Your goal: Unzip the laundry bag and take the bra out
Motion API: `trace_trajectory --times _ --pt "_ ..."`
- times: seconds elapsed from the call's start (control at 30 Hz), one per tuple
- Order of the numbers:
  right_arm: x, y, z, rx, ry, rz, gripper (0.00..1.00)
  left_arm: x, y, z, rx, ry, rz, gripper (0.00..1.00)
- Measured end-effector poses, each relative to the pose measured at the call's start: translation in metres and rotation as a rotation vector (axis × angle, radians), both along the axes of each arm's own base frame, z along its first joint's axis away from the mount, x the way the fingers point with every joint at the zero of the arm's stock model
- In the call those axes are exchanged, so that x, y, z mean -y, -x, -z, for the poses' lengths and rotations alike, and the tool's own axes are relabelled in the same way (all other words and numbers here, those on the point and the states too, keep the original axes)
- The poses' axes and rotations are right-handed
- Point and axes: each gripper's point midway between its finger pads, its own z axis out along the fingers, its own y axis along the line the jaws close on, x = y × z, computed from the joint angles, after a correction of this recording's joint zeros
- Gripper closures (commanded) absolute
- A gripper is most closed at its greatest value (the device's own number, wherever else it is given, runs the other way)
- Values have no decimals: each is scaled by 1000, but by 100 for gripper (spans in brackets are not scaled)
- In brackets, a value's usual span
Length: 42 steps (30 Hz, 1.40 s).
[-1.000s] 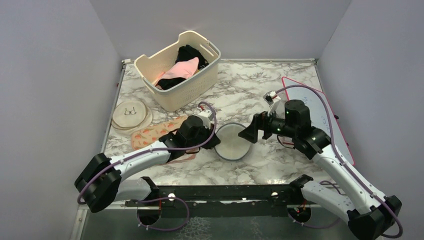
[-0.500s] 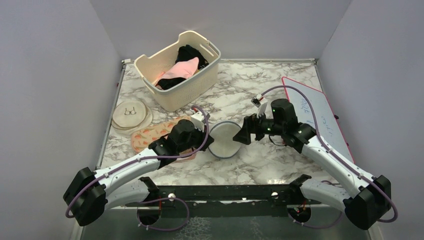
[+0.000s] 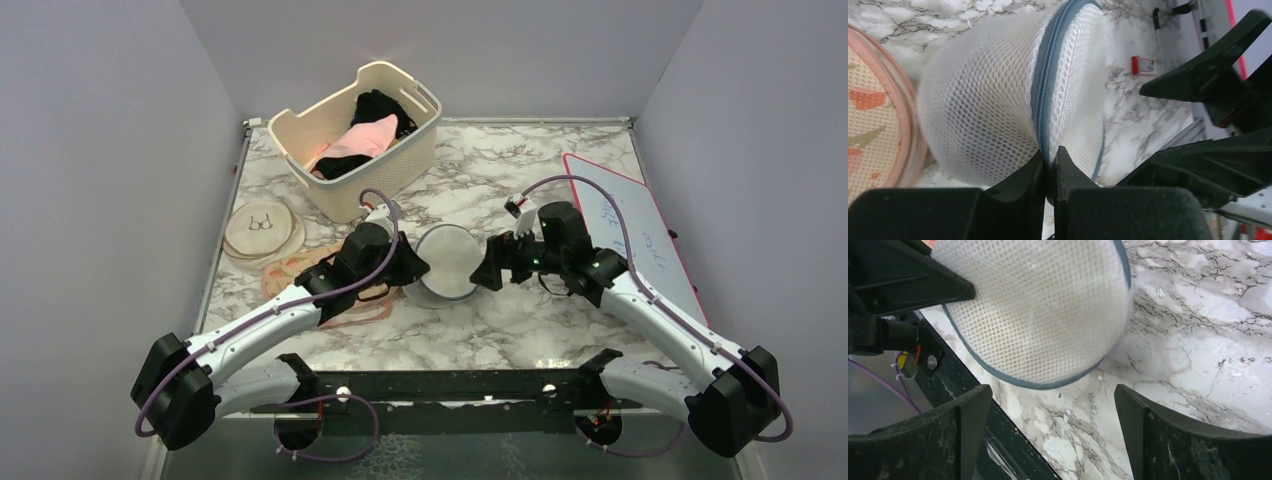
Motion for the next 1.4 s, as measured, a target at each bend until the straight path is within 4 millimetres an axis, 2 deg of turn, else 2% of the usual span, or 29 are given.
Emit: trace_trajectory --times 0.17,0.3,0.37,0.47,0.57,0.87,1.0,1.13,1.33,1.37,1.4 --pt "-3 2 3 -27 -2 8 9 5 -4 -18 -77 140 -74 100" --pt "-11 4 7 -73 -18 20 12 4 -5 -24 -143 239 -104 100" --pt "-17 5 6 -85 -36 19 13 2 -5 -20 -176 294 -114 100" --pt "-24 4 3 -86 -73 29 13 -1 0 -4 -248 374 -120 100" --pt "-23 1 6 -97 -78 65 13 1 9 3 -291 413 -96 100" --pt "-8 -16 12 -57 -35 199 20 8 20 -29 -222 500 14 100" --pt "-10 -18 10 -57 -51 214 22 8 26 -28 -217 514 41 100" --pt "-22 -20 4 -67 -111 189 24 7 29 -26 -219 517 53 100" --pt "-30 -17 12 -98 -140 161 44 9 30 -31 -202 530 74 100" --pt "-30 -16 15 -100 -140 159 49 9 31 -32 -199 530 79 100" --pt "-29 -16 17 -100 -139 158 59 9 31 -32 -195 530 82 100"
